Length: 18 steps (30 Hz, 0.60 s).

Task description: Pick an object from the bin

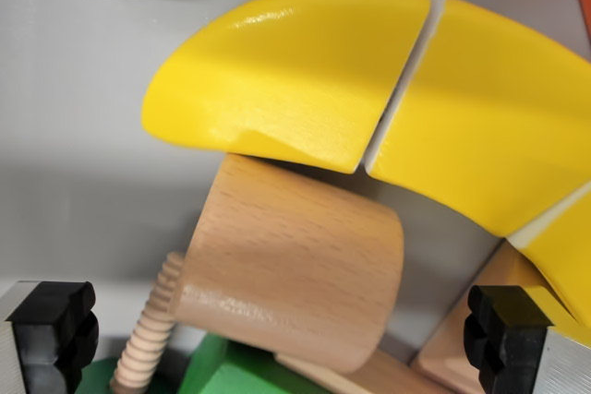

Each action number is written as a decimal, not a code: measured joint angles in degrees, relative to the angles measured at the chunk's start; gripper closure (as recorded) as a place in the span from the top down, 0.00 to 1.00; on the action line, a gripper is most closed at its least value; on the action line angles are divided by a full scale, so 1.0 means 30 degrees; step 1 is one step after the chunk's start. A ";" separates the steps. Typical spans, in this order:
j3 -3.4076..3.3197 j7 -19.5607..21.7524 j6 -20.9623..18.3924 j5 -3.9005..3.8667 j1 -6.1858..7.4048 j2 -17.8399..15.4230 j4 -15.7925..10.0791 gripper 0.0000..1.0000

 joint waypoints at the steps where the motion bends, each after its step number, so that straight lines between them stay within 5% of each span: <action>1: -0.0013 0.0000 0.0088 0.0000 0.0012 0.0145 0.0045 1.00; 13: -0.0105 0.0000 0.0697 0.0000 0.0094 0.0968 0.0286 1.00; 14: -0.0107 0.0000 0.0709 0.0000 0.0095 0.0992 0.0297 0.00; 18: -0.0111 0.0000 0.0721 0.0000 0.0097 0.1007 0.0306 0.00</action>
